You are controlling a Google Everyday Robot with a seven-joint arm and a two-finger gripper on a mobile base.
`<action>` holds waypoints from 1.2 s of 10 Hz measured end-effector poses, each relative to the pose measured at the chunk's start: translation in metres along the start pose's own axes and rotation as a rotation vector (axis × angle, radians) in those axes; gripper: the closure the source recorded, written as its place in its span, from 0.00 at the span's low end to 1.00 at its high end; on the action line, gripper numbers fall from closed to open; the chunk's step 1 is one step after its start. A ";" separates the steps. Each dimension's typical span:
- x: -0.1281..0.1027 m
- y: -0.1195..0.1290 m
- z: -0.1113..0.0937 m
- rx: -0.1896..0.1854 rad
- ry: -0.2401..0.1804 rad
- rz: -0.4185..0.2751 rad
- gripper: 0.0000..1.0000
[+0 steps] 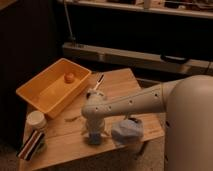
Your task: Place sponge in table surface
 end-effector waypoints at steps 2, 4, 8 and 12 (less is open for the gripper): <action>0.000 -0.006 0.005 0.007 0.004 0.017 0.20; 0.002 -0.017 0.009 0.017 0.009 0.024 0.20; 0.008 -0.029 0.013 0.016 0.008 0.020 0.50; 0.005 -0.037 0.014 0.029 -0.020 -0.018 0.90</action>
